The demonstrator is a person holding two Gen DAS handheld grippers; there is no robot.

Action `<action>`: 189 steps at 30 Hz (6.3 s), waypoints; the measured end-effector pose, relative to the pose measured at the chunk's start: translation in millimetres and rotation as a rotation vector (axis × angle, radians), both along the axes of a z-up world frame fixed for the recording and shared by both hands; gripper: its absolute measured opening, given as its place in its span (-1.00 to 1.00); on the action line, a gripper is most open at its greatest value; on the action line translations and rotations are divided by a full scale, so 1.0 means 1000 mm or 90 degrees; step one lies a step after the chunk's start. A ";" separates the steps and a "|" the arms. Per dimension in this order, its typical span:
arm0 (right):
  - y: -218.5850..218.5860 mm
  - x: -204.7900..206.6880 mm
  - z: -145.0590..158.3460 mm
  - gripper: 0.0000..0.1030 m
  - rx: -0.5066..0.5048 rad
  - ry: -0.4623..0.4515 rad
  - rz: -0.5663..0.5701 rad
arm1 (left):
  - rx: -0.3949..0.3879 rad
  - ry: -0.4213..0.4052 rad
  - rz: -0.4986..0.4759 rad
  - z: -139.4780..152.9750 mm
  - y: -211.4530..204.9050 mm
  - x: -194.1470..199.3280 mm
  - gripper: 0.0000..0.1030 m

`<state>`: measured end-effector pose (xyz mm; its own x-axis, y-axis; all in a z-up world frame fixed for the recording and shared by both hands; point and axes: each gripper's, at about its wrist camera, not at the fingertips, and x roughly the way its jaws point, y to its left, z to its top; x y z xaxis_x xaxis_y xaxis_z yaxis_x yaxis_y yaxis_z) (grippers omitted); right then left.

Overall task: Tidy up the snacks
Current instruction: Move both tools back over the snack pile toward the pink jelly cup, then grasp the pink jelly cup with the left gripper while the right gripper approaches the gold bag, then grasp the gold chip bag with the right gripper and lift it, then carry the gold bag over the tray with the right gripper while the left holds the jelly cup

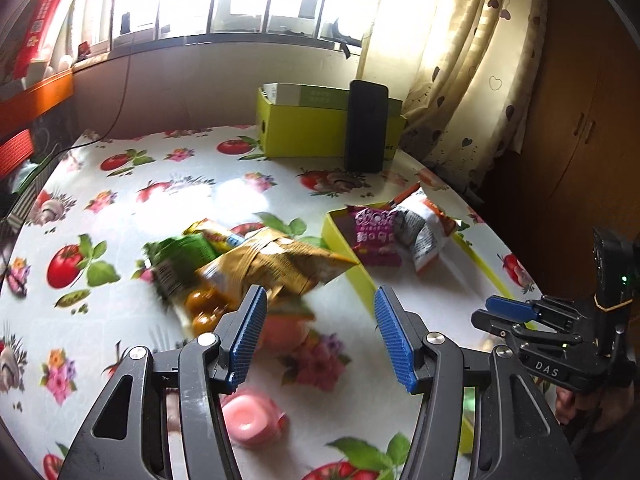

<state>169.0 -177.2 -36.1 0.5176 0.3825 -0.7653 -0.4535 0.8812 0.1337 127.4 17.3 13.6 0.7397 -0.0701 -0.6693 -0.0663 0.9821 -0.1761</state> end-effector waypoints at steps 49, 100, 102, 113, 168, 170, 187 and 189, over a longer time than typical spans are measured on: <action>0.056 -0.058 0.044 -0.16 0.033 -0.045 0.094 | -0.017 0.030 0.020 -0.030 0.048 -0.065 0.11; 0.191 0.017 0.040 0.41 -0.082 -0.075 0.297 | -0.026 0.057 0.056 -0.062 0.071 -0.044 -0.36; 0.197 0.018 0.036 0.43 -0.102 -0.079 0.310 | -0.028 0.057 0.053 -0.061 0.072 -0.044 -0.36; 0.220 0.030 0.016 0.38 -0.189 -0.065 0.315 | -0.035 0.055 0.048 -0.062 0.072 -0.043 -0.36; 0.077 -0.051 0.074 -0.12 0.070 -0.087 0.144 | -0.018 0.010 -0.011 -0.002 0.008 -0.059 -0.36; 0.075 -0.051 0.074 -0.12 0.071 -0.086 0.141 | -0.017 0.011 -0.013 -0.002 0.007 -0.057 -0.36; 0.046 -0.040 0.068 -0.12 0.077 -0.080 0.099 | -0.015 0.013 -0.047 0.002 -0.016 -0.042 -0.36; 0.040 -0.038 0.067 -0.12 0.078 -0.079 0.091 | -0.015 0.012 -0.051 0.003 -0.018 -0.039 -0.36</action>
